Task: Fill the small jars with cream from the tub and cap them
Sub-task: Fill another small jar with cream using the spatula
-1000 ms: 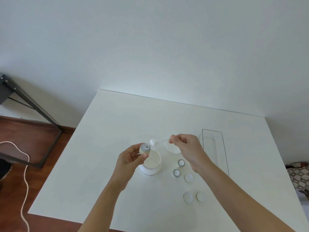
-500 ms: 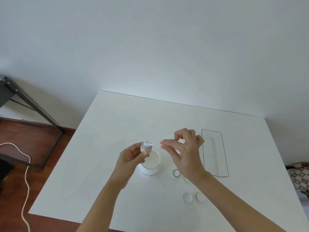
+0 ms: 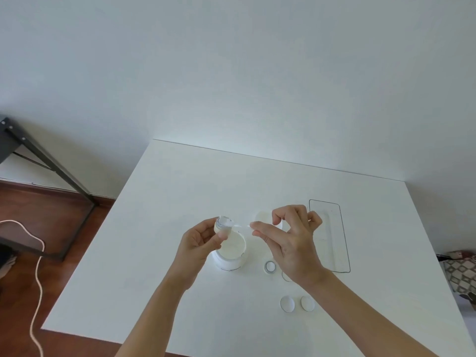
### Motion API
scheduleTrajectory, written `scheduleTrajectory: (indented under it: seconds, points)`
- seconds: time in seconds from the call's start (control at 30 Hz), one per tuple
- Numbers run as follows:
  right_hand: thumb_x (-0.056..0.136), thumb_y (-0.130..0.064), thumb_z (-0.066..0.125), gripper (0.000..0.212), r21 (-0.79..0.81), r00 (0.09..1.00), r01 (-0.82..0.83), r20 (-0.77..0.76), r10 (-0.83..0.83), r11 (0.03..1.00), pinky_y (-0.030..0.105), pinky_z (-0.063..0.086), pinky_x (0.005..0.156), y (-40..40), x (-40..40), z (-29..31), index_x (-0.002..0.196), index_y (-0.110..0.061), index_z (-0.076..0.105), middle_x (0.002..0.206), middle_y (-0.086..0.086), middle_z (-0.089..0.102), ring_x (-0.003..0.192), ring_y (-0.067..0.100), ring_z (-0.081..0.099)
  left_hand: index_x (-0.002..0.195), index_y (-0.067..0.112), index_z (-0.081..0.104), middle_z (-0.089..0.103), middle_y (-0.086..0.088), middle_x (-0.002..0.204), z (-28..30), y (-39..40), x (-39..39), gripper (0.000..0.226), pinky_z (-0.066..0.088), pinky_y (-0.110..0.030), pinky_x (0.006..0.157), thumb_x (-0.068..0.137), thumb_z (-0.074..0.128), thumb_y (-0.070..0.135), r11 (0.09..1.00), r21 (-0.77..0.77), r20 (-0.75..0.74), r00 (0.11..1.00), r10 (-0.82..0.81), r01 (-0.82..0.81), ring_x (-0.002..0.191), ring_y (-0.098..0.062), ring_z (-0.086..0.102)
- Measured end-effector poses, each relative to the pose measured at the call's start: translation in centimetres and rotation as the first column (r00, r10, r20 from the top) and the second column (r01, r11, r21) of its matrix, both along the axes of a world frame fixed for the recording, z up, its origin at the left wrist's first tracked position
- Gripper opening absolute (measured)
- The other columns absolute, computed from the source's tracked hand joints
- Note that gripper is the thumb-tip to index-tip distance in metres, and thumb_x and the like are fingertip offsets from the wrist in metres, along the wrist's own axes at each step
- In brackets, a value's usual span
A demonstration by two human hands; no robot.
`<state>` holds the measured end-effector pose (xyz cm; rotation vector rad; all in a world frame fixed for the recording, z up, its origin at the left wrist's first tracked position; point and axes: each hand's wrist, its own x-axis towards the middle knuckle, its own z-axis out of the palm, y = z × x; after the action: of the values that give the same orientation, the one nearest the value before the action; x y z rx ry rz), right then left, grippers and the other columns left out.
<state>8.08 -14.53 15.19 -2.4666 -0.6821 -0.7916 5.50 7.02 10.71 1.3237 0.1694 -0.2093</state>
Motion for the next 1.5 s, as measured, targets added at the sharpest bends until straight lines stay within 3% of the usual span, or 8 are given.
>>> scheduleTrajectory:
  seconds: [0.2, 0.4, 0.57, 0.93, 1.03, 1.17, 1.33, 1.5]
  points:
    - [0.088, -0.031, 0.064, 0.012, 0.252, 0.938, 0.231, -0.315, -0.147, 0.940, 0.033, 0.022, 0.081, 1.2, -0.4, 0.9, 0.083, -0.029, 0.075, 0.085, -0.005, 0.047, 0.081, 0.016, 0.050, 0.118, 0.021, 0.071, 0.076, -0.002, 0.112, -0.8, 0.7, -0.1, 0.038, 0.055, -0.029, 0.093, 0.080, 0.075, 0.019, 1.000, 0.006, -0.002, 1.000, 0.019, -0.019, 0.097, -0.015, 0.068]
    - [0.093, -0.033, 0.057, 0.018, 0.231, 0.687, 0.413, -0.715, -0.134, 0.881, 0.030, 0.021, 0.085, 2.5, 0.6, 1.3, 0.080, -0.028, 0.068, 0.099, -0.006, 0.055, 0.096, 0.012, 0.051, 0.113, 0.025, 0.072, 0.077, 0.000, 0.109, -1.3, 0.8, -0.3, 0.040, 0.054, -0.021, 0.085, 0.075, 0.080, 0.015, 0.997, 0.076, 0.008, 1.000, -0.019, 0.019, 0.102, -0.012, 0.070]
    - [0.094, -0.036, 0.052, 0.024, 0.149, 0.615, 0.396, -0.776, -0.141, 0.906, 0.027, 0.014, 0.079, 3.0, 1.3, 1.1, 0.081, -0.025, 0.069, 0.105, -0.004, 0.055, 0.106, 0.013, 0.047, 0.113, 0.023, 0.073, 0.077, 0.001, 0.108, -1.3, 0.9, -0.2, 0.038, 0.055, -0.032, 0.093, 0.081, 0.080, 0.004, 0.990, 0.128, 0.013, 0.998, -0.068, 0.065, 0.106, -0.014, 0.069]
    - [0.094, -0.039, 0.052, 0.023, 0.052, 0.569, 0.221, -0.818, -0.085, 0.974, 0.033, 0.019, 0.087, 2.5, 2.0, 2.2, 0.076, -0.033, 0.065, 0.105, -0.009, 0.053, 0.100, 0.012, 0.047, 0.114, 0.022, 0.072, 0.077, 0.000, 0.110, -1.6, 1.3, -0.1, 0.039, 0.055, -0.034, 0.095, 0.084, 0.077, -0.002, 0.979, 0.188, 0.004, 0.996, -0.086, 0.083, 0.107, -0.013, 0.069]
    - [0.093, -0.039, 0.055, 0.025, 0.109, 0.550, 0.275, -0.833, -0.063, 0.955, 0.033, 0.023, 0.087, 1.7, 2.2, 2.5, 0.070, -0.034, 0.064, 0.096, -0.015, 0.057, 0.085, 0.001, 0.047, 0.113, 0.022, 0.072, 0.077, 0.001, 0.108, -1.7, 1.5, -0.1, 0.038, 0.055, -0.031, 0.092, 0.084, 0.078, 0.000, 0.982, 0.177, 0.008, 0.998, -0.065, 0.063, 0.106, -0.013, 0.069]
    - [0.092, -0.035, 0.058, 0.027, 0.240, 0.490, 0.397, -0.872, 0.017, 0.886, 0.037, 0.032, 0.082, 0.6, 2.2, 1.4, 0.069, -0.026, 0.068, 0.054, -0.029, 0.053, 0.049, 0.001, 0.042, 0.113, 0.021, 0.072, 0.077, 0.002, 0.108, -2.1, 2.0, -0.2, 0.036, 0.055, -0.025, 0.087, 0.084, 0.077, 0.000, 0.989, 0.151, 0.007, 1.000, -0.012, 0.010, 0.105, -0.013, 0.070]
    - [0.088, -0.040, 0.062, 0.015, -0.048, 0.582, 0.363, -0.768, -0.267, 0.930, 0.031, 0.015, 0.077, 1.8, 1.9, -1.7, 0.079, -0.034, 0.071, 0.090, -0.011, 0.055, 0.089, 0.012, 0.046, 0.112, 0.021, 0.071, 0.078, 0.006, 0.106, -2.5, 2.5, -0.6, 0.037, 0.052, -0.013, 0.082, 0.083, 0.077, -0.001, 0.991, 0.123, 0.001, 0.998, 0.056, -0.056, 0.100, -0.007, 0.070]
    - [0.091, -0.039, 0.057, 0.018, -0.374, 0.794, 0.038, -0.551, -0.255, 0.927, 0.033, 0.013, 0.079, 4.7, 2.5, -4.4, 0.091, -0.032, 0.075, 0.100, -0.003, 0.045, 0.099, 0.023, 0.039, 0.108, 0.023, 0.072, 0.078, 0.006, 0.104, -2.8, 2.9, -1.1, 0.036, 0.054, -0.016, 0.083, 0.082, 0.077, -0.001, 0.990, 0.120, -0.018, 0.997, 0.081, -0.078, 0.098, -0.006, 0.070]
